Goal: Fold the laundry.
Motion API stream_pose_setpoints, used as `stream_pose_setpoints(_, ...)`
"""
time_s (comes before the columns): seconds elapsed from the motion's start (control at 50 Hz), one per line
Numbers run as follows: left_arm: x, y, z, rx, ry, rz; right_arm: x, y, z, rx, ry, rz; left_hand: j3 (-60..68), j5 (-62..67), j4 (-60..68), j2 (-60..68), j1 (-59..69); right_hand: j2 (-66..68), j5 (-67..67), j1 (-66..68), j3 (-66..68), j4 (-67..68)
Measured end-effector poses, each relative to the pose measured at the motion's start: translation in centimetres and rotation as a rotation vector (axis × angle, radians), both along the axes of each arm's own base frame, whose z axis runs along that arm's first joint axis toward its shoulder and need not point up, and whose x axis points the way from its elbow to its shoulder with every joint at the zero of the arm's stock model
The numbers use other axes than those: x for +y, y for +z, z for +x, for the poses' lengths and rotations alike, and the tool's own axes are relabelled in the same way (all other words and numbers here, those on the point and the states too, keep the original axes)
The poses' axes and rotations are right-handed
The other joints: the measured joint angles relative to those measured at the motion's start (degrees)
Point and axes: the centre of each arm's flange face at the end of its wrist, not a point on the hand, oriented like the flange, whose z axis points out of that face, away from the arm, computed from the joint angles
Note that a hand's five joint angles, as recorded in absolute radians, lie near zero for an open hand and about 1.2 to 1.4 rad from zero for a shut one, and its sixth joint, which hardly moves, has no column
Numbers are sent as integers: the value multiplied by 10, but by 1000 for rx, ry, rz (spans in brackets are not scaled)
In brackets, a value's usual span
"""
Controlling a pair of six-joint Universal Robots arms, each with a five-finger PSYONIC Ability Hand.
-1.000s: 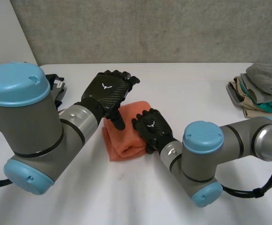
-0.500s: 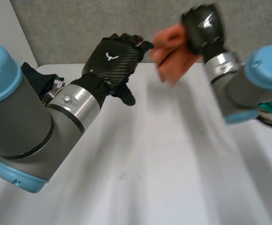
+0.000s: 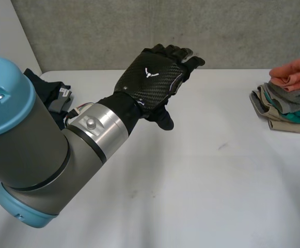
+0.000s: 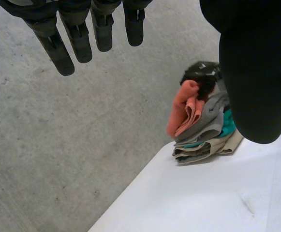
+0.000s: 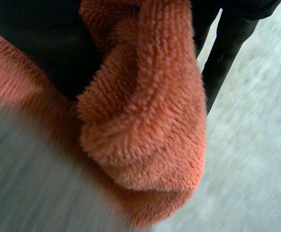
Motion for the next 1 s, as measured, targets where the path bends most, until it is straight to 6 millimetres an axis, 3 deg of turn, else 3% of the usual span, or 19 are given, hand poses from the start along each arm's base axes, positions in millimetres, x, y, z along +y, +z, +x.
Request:
stream_pose_setpoints(0.1,3,-3,-2,-6,-10,7,8,-37,-21,10,39,81,0,0,0,0,0,0,19,0,0,0)
stream_pose_setpoints(0.16,5,-3,-3,-6,-15,7,14,-43,-28,20,51,90,0,0,0,0,0,0,25,0,0,1)
stream_pose_setpoints(0.26,6,-3,-3,-5,-17,5,17,-36,-32,24,42,82,0,0,0,0,0,0,26,0,0,1)
stream_pose_setpoints(0.28,6,-2,-3,-5,-17,5,18,-33,-32,22,36,83,0,0,0,0,0,-43,-8,-18,-47,-53)
stream_pose_setpoints(0.36,6,-2,-3,-4,-16,5,25,-17,-31,1,6,107,0,0,0,0,0,-406,-359,-339,-389,-397)
stream_pose_setpoints(0.4,6,-2,-3,-4,-16,5,30,-6,-30,-8,-7,123,0,0,0,0,0,-514,-467,-431,-516,-532)
stream_pose_setpoints(0.52,6,1,-2,1,-15,-1,53,35,-30,-28,-60,181,0,0,0,0,0,-527,-502,-437,-536,-563)
stream_pose_setpoints(0.6,7,3,-2,4,-15,-5,69,54,-59,-9,-218,254,0,0,0,0,0,-527,-502,-437,-536,-563)
stream_pose_setpoints(0.68,7,6,-1,11,-12,-13,82,77,-96,118,-477,301,0,0,0,0,0,-527,-502,-437,-536,-563)
stream_pose_setpoints(0.76,4,19,3,35,7,-40,87,115,-115,294,-767,232,0,0,0,0,0,-527,-502,-437,-536,-563)
stream_pose_setpoints(0.88,-14,43,15,88,106,-93,90,155,-83,298,-810,21,0,0,0,0,0,-528,-502,-437,-536,-563)
stream_pose_setpoints(0.94,-38,58,32,116,239,-126,108,182,-29,236,-657,-148,0,0,0,0,0,-529,-502,-437,-536,-563)
stream_pose_setpoints(0.96,-46,60,37,120,275,-134,114,185,-15,223,-611,-175,0,0,0,0,0,-529,-502,-437,-536,-563)
stream_pose_setpoints(1.0,-70,67,56,122,392,-160,134,190,32,191,-438,-244,0,0,0,0,0,-529,-501,-437,-537,-563)
